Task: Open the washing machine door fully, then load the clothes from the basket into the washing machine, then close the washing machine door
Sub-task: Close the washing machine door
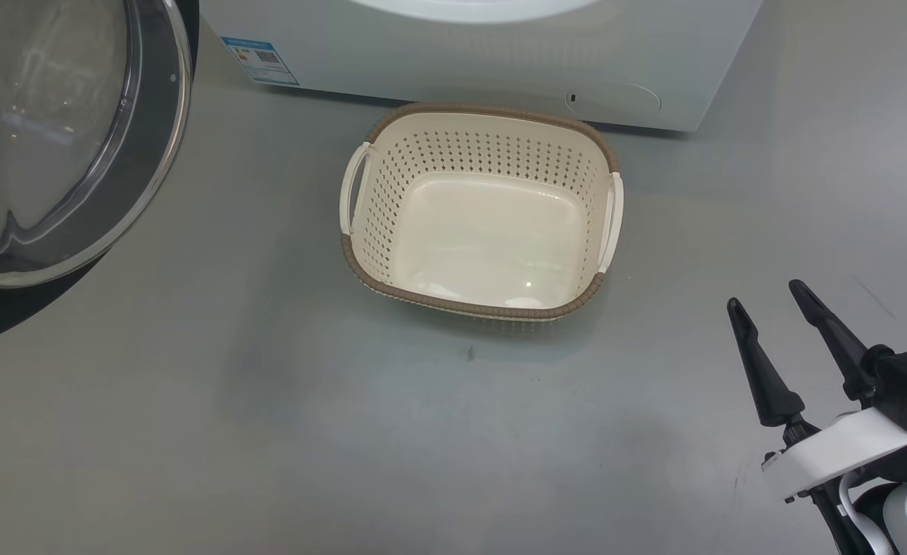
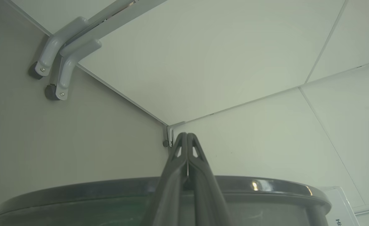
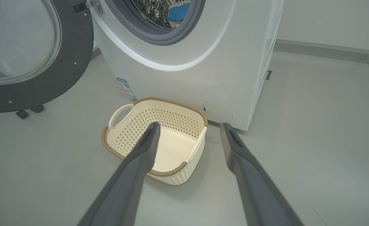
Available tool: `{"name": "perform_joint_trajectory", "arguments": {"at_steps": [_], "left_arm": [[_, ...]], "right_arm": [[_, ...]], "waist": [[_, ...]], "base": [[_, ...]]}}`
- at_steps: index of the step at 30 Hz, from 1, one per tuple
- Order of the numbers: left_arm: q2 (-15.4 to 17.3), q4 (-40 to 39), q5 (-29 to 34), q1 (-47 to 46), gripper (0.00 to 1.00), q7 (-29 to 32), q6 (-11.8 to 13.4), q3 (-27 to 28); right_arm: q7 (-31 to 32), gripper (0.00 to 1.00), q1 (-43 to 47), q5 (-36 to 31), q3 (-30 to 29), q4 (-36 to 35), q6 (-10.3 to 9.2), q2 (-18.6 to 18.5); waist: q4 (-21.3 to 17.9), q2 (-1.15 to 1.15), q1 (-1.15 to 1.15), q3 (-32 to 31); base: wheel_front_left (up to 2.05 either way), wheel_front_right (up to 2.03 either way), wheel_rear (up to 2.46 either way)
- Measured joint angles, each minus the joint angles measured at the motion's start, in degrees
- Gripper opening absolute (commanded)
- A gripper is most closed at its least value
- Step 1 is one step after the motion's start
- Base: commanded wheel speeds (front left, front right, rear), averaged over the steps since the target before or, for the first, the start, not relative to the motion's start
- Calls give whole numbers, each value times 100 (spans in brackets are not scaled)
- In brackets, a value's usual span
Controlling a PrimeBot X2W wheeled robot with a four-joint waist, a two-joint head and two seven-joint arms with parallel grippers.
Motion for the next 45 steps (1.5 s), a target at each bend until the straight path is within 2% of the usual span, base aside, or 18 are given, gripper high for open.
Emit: {"name": "perform_joint_trajectory", "arguments": {"at_steps": [26, 45], "left_arm": [[-18, 240, -313, -2, 0, 459, 11, 105], [162, 191, -740, 193, 0, 1610, 12, -2]], "right_arm": [[125, 100, 2, 130, 27, -140, 64, -142], [175, 100, 12, 269, 76, -111, 123, -156]], "waist": [[24, 0, 0, 184], [92, 0, 0, 157]], "base": [[0, 0, 0], [0, 0, 0]]}}
